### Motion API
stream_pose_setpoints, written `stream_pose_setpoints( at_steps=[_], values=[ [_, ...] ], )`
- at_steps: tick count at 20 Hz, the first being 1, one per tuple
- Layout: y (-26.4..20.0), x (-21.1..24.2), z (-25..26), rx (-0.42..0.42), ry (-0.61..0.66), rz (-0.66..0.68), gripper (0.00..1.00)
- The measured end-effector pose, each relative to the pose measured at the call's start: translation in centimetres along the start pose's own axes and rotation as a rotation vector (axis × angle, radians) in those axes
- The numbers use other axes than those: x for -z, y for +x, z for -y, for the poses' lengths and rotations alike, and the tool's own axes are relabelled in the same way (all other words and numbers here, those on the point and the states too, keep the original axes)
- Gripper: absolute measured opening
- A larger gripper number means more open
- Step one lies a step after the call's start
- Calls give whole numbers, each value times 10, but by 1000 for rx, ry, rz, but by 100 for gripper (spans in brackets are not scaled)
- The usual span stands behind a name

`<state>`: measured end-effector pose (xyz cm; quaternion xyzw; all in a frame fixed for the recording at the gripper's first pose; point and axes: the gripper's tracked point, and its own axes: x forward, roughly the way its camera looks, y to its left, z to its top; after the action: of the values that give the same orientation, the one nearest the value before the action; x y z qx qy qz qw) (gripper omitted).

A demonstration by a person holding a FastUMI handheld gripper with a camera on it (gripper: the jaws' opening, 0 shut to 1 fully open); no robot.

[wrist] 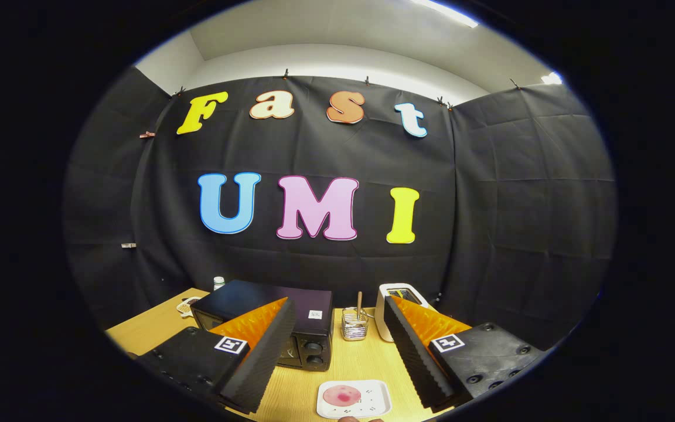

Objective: Open the toaster oven, put the food inside, and close the toaster oven door.

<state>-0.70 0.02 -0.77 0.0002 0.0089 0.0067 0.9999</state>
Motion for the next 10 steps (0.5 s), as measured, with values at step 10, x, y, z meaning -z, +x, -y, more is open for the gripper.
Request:
stream_pose_setpoints(
  at_steps=[10],
  values=[
    [10, 8, -2, 11, -6, -10, 98]
  ],
)
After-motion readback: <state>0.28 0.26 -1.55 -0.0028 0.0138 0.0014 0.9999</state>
